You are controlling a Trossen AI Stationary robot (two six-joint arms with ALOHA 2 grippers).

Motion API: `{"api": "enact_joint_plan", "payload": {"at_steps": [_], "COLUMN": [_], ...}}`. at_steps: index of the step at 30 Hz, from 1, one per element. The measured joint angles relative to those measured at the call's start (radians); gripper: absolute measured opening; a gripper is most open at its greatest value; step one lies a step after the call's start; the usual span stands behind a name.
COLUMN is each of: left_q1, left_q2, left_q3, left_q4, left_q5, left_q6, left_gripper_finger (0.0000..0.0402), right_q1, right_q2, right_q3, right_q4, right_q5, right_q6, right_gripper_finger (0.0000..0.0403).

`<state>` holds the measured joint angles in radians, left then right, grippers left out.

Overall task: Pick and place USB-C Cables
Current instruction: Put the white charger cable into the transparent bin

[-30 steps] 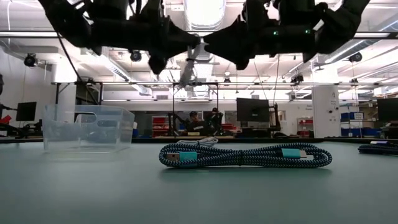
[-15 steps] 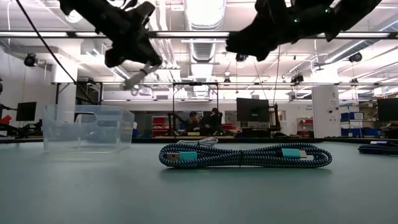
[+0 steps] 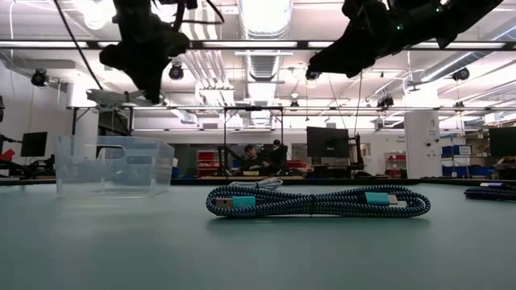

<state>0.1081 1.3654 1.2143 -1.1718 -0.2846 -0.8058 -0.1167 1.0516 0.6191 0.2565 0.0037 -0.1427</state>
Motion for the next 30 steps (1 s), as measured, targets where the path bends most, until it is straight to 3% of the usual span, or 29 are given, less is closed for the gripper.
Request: {"api": "enact_joint_plan", "payload": {"at_steps": [6, 14, 22, 30], "left_q1": [0.011, 0.061, 0.132, 0.176], "left_q2": [0.121, 0.205, 0.203, 0.203], "left_q3": [0.091, 0.132, 0.116, 0.105], "left_q4": [-0.170, -0.180, -0.179, -0.093], "left_q5": [0.070, 0.101, 0.099, 0.194], "left_q6": [0.025, 0.110, -0.073, -0.133], "left_gripper_finger": [0.0014, 0.0017, 0.0016, 0.0018], "right_q1": [-0.015, -0.030, -0.054, -0.078], "right_q2": [-0.010, -0.021, -0.056, -0.168], "right_q3": [-0.009, -0.021, -0.061, -0.127], "right_q4": [-0.023, -0.023, -0.029, -0.066], "right_q5": [0.000, 0.000, -0.001, -0.002], "right_q6": [-0.014, -0.030, -0.060, -0.122], "right_gripper_finger": [0.0173, 0.0173, 0.0173, 0.0167]}}
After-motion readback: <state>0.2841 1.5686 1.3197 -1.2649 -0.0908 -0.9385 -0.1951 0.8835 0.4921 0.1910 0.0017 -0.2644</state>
